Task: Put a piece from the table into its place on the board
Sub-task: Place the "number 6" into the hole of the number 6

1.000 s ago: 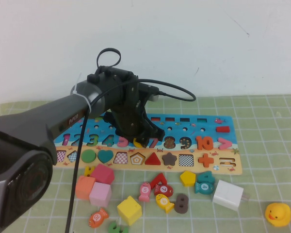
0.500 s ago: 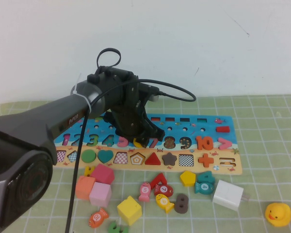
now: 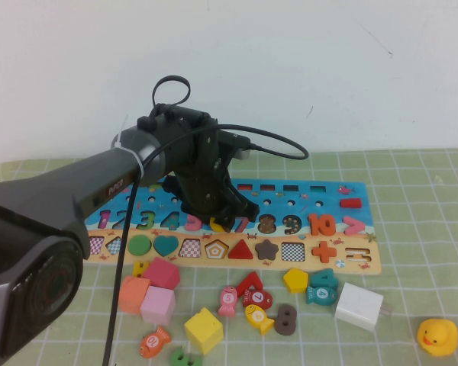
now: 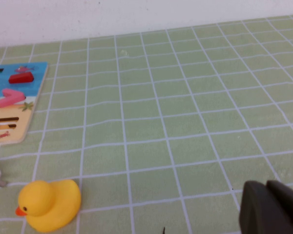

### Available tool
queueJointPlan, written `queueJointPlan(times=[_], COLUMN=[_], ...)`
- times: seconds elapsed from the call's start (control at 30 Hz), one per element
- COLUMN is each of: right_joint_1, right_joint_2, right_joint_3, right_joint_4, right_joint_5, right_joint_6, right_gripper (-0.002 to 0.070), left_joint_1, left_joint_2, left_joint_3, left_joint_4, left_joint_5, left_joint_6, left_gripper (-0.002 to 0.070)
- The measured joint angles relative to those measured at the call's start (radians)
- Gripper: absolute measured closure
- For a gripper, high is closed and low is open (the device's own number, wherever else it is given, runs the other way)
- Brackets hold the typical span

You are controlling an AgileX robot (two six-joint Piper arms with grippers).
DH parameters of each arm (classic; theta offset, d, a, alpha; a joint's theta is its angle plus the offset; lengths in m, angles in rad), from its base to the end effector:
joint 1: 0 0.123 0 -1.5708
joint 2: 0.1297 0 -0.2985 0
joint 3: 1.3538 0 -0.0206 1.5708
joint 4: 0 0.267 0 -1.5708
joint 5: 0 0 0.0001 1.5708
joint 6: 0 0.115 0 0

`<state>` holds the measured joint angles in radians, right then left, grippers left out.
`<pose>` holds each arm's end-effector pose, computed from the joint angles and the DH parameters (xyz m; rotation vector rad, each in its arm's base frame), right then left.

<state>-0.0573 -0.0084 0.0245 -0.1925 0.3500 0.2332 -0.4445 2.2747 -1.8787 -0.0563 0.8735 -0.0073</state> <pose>0.0785 -0.0121 0.1676 0.1466 1.8377 -0.0641 0.4720 -0.2303 0.1558 0.5628 2.7101 -0.1898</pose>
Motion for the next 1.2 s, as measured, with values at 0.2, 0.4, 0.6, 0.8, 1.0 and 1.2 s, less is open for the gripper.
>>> queueJointPlan(times=[0.2, 0.4, 0.6, 0.8, 1.0, 1.2], right_joint_1=[0.0, 0.0, 0.0, 0.0, 0.0, 0.0], right_joint_2=[0.0, 0.0, 0.0, 0.0, 0.0, 0.0], right_joint_3=[0.0, 0.0, 0.0, 0.0, 0.0, 0.0], right_joint_4=[0.0, 0.0, 0.0, 0.0, 0.0, 0.0], right_joint_5=[0.0, 0.0, 0.0, 0.0, 0.0, 0.0], right_joint_6=[0.0, 0.0, 0.0, 0.0, 0.0, 0.0], right_gripper=[0.0678, 0.0678, 0.0678, 0.0678, 0.0678, 0.0678], left_joint_1=[0.0, 0.0, 0.0, 0.0, 0.0, 0.0], left_joint_2=[0.0, 0.0, 0.0, 0.0, 0.0, 0.0], left_joint_3=[0.0, 0.0, 0.0, 0.0, 0.0, 0.0], left_joint_4=[0.0, 0.0, 0.004, 0.021, 0.021, 0.019], left_joint_5=[0.0, 0.0, 0.0, 0.0, -0.015, -0.037], left_joint_6=[-0.001, -0.002, -0.009, -0.014, -0.014, -0.014], left_gripper=[0.0372, 0.0372, 0.0372, 0.0372, 0.0372, 0.0372])
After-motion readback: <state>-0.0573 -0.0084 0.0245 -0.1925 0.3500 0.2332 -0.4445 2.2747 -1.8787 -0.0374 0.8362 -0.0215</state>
